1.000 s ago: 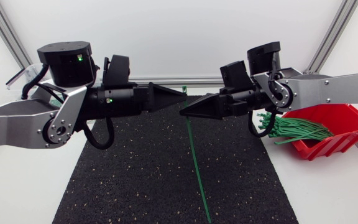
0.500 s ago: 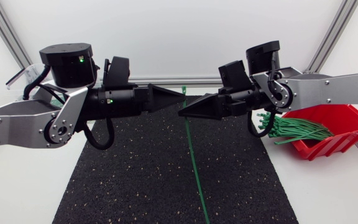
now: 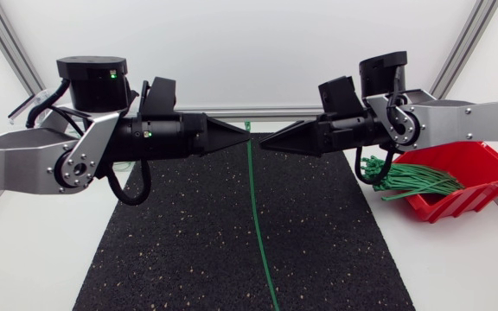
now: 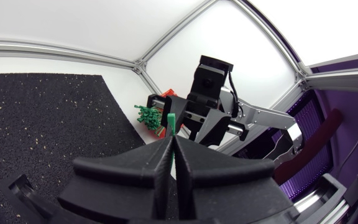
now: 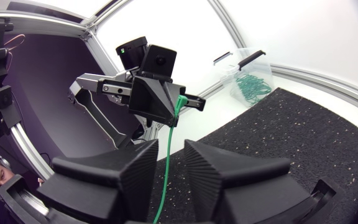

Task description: Take a green cable tie from the red box, thread the tail through the head to close it, then place it in the transparent bin on the left.

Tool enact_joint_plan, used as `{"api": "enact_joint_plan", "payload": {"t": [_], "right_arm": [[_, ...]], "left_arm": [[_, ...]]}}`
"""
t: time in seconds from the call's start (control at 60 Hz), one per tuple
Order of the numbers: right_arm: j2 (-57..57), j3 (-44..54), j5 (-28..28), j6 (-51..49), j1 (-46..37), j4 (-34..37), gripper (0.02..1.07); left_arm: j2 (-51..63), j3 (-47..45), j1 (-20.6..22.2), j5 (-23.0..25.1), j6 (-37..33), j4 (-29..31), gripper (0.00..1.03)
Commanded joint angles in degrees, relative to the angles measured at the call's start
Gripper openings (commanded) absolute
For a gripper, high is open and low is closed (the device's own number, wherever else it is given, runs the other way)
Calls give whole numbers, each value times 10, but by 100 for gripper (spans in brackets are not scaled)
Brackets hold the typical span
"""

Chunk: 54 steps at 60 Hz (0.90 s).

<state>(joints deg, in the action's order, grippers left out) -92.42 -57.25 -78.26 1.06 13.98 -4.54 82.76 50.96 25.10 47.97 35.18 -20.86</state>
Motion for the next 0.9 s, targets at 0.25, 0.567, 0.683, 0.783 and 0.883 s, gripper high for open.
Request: {"api": "enact_joint_plan", "payload": {"t": [0.25,0.567,0.683,0.783,0.883], "right_arm": [[37,3,21,6,-40,4,104],[79,12,77,-52,-40,76,104],[136,50,185,-141,-23,55,104],[182,96,370,-309,50,45,104],[174,141,507,-392,100,-9,104]], "left_arm": [[-19,101,-102,101,63,96,4],[-45,90,-138,133,65,119,4],[-62,80,-138,135,65,122,4],[-73,74,-137,135,65,123,4],[-76,73,-138,135,65,129,4]]}}
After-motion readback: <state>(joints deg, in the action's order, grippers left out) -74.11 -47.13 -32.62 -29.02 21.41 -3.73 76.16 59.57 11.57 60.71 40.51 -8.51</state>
